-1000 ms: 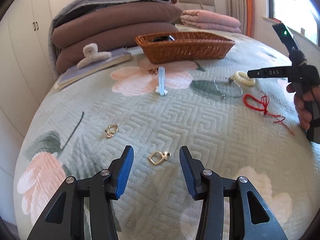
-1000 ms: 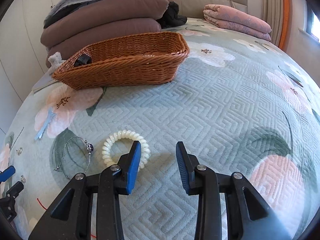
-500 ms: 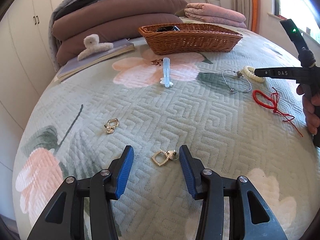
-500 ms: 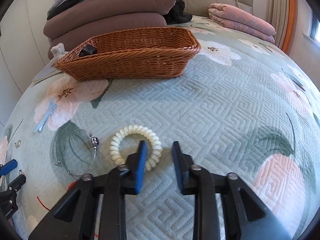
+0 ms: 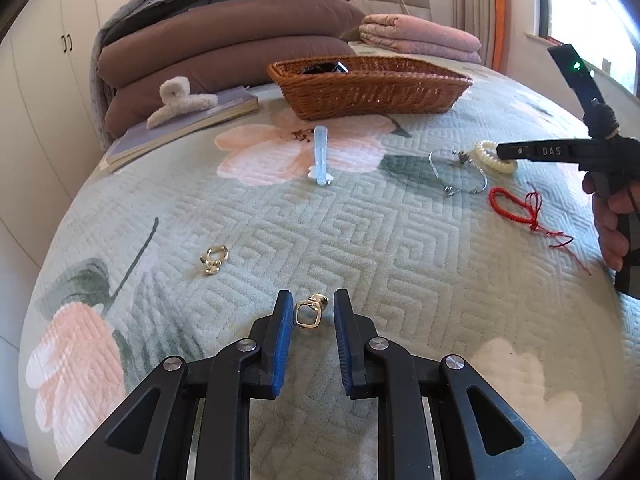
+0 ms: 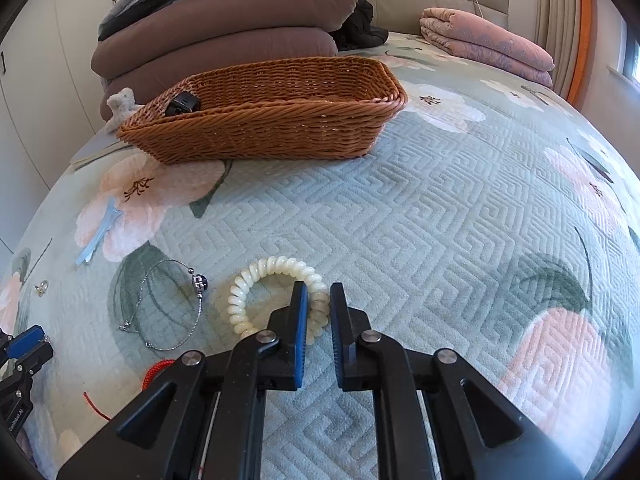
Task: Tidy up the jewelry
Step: 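Carry the white coil with the right gripper while the left carries the gold charm to the basket, then open the right gripper over the basket while the left gripper releases the gold charm inside, then grasp the red string bracelet with the right gripper while the left grasps the clear hair pin, then carry the red string bracelet with the right gripper while the left carries the clear hair pin to the basket, then open the left gripper to drop the hair pin while the right releases the red bracelet into the basket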
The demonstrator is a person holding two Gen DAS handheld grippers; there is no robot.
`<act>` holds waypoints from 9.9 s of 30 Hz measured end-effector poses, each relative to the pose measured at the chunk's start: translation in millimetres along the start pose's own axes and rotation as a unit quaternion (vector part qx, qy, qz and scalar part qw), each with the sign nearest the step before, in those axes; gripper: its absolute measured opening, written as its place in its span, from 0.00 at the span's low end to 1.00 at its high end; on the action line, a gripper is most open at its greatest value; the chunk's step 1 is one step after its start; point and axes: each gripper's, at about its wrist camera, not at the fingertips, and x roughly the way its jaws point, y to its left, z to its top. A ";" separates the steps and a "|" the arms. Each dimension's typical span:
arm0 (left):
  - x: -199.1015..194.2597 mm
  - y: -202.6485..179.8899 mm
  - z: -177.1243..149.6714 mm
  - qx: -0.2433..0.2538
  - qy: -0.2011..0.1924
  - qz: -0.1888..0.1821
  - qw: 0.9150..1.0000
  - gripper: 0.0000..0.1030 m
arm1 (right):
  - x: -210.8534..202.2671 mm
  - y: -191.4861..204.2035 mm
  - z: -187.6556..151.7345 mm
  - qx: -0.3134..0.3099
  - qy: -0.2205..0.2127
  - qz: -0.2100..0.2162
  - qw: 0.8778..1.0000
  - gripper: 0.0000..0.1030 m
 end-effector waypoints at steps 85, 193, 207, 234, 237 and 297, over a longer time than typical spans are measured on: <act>144.2 -55.9 247.5 -0.028 -0.035 0.019 0.999 0.19 | 69.2 -19.9 151.0 0.014 -0.004 0.002 1.000 0.18; 41.7 -9.3 71.8 -0.010 -0.024 -0.005 1.000 0.14 | -32.4 36.8 -36.6 -0.023 -0.019 0.041 0.999 0.03; 6.8 -17.2 66.2 -0.014 -0.056 -0.008 0.998 0.14 | -43.0 17.9 -12.4 -0.017 -0.054 0.035 0.998 0.03; 39.7 -39.2 172.7 -0.025 -0.112 -0.007 0.993 0.14 | -30.7 6.6 105.8 -0.032 -0.111 0.030 0.993 0.03; 44.4 -39.9 189.6 -0.027 -0.119 -0.004 0.992 0.14 | -25.1 3.8 126.4 -0.027 -0.113 0.030 0.993 0.03; 66.3 9.3 191.7 -0.050 -0.059 0.021 0.997 0.41 | 27.2 -19.2 153.6 0.013 -0.042 0.017 0.999 0.28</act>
